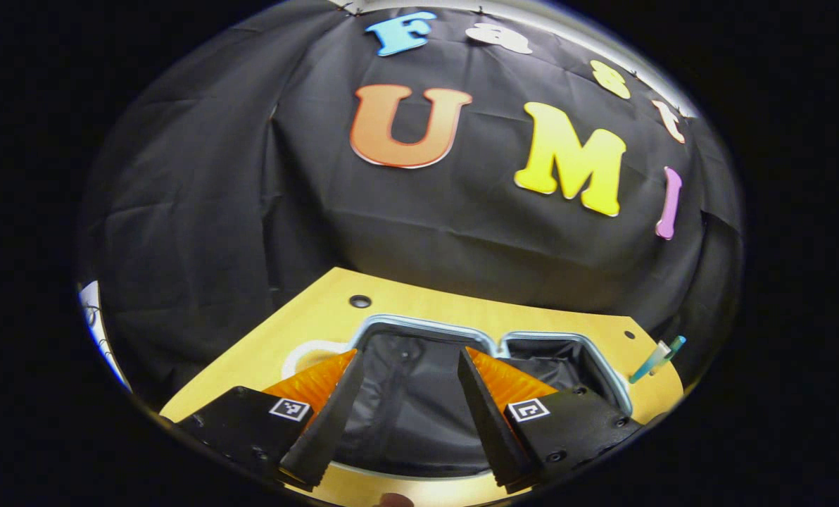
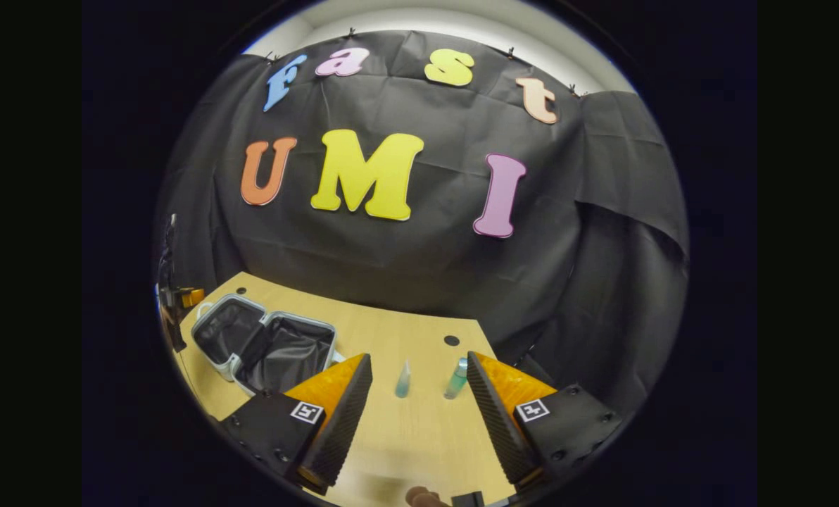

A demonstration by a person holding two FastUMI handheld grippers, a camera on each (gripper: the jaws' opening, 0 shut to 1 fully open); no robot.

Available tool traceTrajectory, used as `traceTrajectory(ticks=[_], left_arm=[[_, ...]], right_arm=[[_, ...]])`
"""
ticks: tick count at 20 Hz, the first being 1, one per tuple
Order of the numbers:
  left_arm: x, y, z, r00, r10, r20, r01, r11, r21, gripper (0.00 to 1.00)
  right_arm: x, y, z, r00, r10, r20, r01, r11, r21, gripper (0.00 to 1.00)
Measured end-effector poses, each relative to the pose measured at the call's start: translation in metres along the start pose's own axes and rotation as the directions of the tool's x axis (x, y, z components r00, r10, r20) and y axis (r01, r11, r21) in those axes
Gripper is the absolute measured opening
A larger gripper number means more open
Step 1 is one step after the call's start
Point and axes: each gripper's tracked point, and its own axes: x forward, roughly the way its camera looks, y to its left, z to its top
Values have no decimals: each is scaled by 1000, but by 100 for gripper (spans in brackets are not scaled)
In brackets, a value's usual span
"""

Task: First open the suitcase, pack the skin care products into it, and then close the suitcase.

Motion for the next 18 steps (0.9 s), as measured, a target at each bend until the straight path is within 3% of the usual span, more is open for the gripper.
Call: traceTrajectory(ticks=[3, 9, 13, 18], left_arm=[[-10, -62, 0, 999, -51, -1, 51, 999, 15, 95], [-13, -202, -25, 979, -194, -62, 196, 980, 35, 95], [-9, -307, -71, 935, -329, -133, 338, 939, 53, 95], [-3, -408, -128, 881, -407, -240, 443, 888, 120, 96]], right_arm=[[5, -19, -6, 999, 33, 7, -32, 999, -11, 81], [18, -75, -25, 999, 47, -10, -47, 999, -7, 80], [33, -114, -48, 998, 32, -49, -32, 999, 8, 80], [56, -152, -86, 995, 22, -101, -21, 1000, 12, 80]])
